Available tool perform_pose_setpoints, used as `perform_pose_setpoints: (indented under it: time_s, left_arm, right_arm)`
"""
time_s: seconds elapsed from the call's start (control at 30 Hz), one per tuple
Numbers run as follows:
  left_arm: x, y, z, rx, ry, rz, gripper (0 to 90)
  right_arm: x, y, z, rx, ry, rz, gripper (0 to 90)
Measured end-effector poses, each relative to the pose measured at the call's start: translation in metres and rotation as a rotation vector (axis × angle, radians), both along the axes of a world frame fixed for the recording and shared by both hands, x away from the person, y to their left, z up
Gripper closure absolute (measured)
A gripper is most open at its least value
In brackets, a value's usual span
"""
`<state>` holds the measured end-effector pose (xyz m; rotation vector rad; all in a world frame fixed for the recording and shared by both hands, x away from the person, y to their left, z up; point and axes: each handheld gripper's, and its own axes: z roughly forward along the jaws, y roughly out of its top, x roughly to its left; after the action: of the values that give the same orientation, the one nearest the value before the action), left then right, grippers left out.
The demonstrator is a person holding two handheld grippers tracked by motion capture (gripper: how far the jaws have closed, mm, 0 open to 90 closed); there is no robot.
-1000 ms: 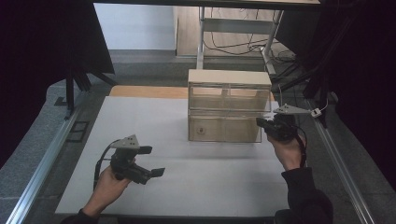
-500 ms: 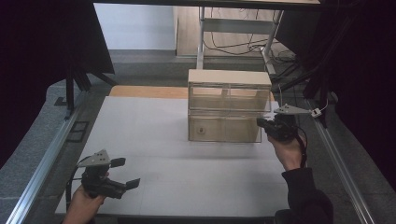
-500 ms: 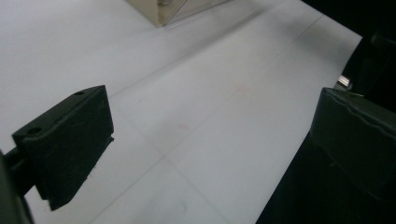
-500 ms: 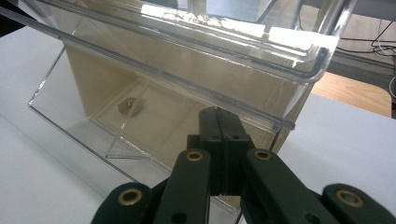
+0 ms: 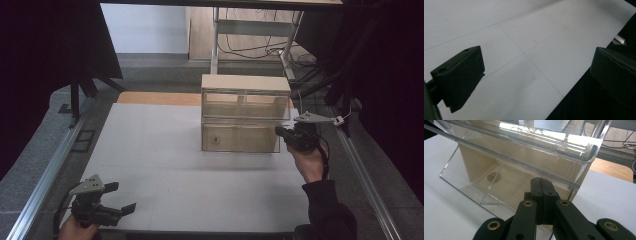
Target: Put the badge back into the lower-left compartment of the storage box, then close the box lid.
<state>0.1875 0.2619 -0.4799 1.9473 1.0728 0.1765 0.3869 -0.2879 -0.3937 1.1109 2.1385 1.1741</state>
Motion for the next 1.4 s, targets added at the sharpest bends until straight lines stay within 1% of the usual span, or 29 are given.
perform_pose_setpoints:
  time_s: [0.03, 0.1, 0.43, 0.73, 0.97, 1.4]
  left_arm:
    - [-0.001, 0.001, 0.000, -0.005, 0.001, 0.002, 0.0]
    - [-0.001, 0.001, 0.000, -0.002, 0.006, 0.009, 0.0]
    - [0.000, 0.000, -0.001, 0.006, 0.016, 0.010, 0.0]
    - [0.000, -0.002, -0.001, 0.022, 0.014, 0.004, 0.0]
    - [0.000, -0.002, -0.001, 0.026, 0.015, 0.004, 0.0]
    - [0.000, -0.003, -0.001, 0.040, 0.013, 0.009, 0.0]
  right_arm:
    - [0.000, 0.000, 0.000, 0.000, 0.000, 0.000, 89.8]
    - [0.000, 0.000, 0.000, -0.001, 0.001, -0.001, 89.8]
    - [-0.001, -0.001, -0.001, 0.005, 0.007, 0.003, 89.8]
    - [-0.005, -0.002, -0.005, 0.001, 0.027, 0.008, 89.8]
    - [-0.008, -0.004, -0.007, 0.007, 0.040, 0.008, 89.8]
    - [-0.014, -0.003, -0.014, -0.003, 0.060, 0.017, 89.8]
